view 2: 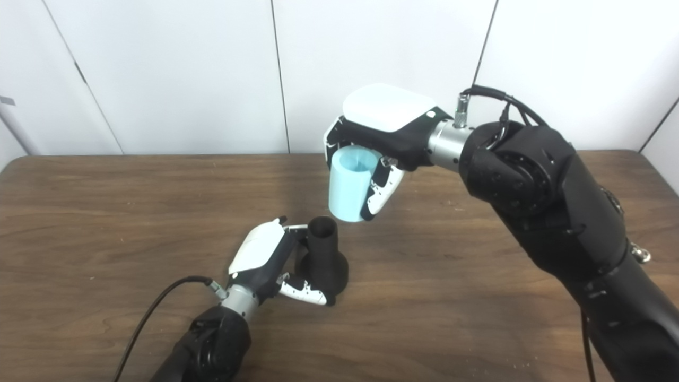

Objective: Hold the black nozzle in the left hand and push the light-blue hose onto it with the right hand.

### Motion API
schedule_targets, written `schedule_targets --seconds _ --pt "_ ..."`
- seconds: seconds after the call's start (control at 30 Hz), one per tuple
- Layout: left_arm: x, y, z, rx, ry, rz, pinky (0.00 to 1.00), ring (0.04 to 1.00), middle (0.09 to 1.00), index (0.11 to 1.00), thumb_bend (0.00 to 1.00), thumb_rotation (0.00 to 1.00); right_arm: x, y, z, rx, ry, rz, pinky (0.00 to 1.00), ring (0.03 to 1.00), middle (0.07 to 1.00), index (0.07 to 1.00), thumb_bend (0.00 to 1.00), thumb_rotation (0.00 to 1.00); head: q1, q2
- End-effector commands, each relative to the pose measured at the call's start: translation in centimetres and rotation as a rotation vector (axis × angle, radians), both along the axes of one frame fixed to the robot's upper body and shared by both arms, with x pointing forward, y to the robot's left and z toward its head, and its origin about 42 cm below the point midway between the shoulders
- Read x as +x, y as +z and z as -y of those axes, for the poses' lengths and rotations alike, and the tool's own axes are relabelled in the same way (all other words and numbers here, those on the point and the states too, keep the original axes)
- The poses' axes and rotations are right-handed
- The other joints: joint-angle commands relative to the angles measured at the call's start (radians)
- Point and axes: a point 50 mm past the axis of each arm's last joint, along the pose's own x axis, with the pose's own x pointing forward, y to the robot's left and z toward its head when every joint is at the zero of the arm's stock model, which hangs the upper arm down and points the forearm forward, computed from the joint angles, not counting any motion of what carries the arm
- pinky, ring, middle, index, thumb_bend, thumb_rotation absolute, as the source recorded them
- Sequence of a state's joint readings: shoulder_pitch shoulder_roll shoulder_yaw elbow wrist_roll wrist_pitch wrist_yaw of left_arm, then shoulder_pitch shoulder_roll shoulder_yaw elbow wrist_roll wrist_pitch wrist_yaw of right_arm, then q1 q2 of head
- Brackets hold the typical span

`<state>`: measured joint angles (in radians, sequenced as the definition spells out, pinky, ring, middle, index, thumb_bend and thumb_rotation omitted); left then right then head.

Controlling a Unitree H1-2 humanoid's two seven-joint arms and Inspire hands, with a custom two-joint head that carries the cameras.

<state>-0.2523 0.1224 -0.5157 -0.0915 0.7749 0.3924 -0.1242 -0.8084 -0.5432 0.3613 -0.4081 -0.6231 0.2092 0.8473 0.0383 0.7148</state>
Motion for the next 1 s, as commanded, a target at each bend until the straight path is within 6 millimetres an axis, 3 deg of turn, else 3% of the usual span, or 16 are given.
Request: schedule_targets --seconds 0.0,0.73,0.8,0.97 --pt "-2.0 -5.3 0.0 0.094 -0.019 -0.271 1.00 0.807 0.497 0.481 0.52 0.00 -0.2 2.3 0.0 0.021 -0.001 0.093 0.30 0.444 0.488 0.491 0.50 0.00 0.001 0.001" --pt "-1.7 -4.9 0.2 0.088 -0.025 -0.276 1.00 0.811 0.497 0.482 0.52 0.00 0.8 0.4 -1.4 0.038 -0.011 0.106 0.30 0.438 0.496 0.490 0.50 0.00 0.003 0.021" --pt "-1.7 -4.8 0.2 0.089 -0.026 -0.276 1.00 0.822 0.625 0.483 0.52 0.03 0.9 0.0 -1.6 0.026 -0.014 0.099 0.30 0.436 0.498 0.486 0.50 0.00 0.002 0.024" --pt "-1.8 -4.9 0.2 0.093 -0.026 -0.278 1.00 0.828 0.672 0.483 0.52 0.04 0.8 -0.5 -1.8 -0.006 -0.009 0.089 0.31 0.429 0.495 0.473 0.50 0.00 0.004 0.023"
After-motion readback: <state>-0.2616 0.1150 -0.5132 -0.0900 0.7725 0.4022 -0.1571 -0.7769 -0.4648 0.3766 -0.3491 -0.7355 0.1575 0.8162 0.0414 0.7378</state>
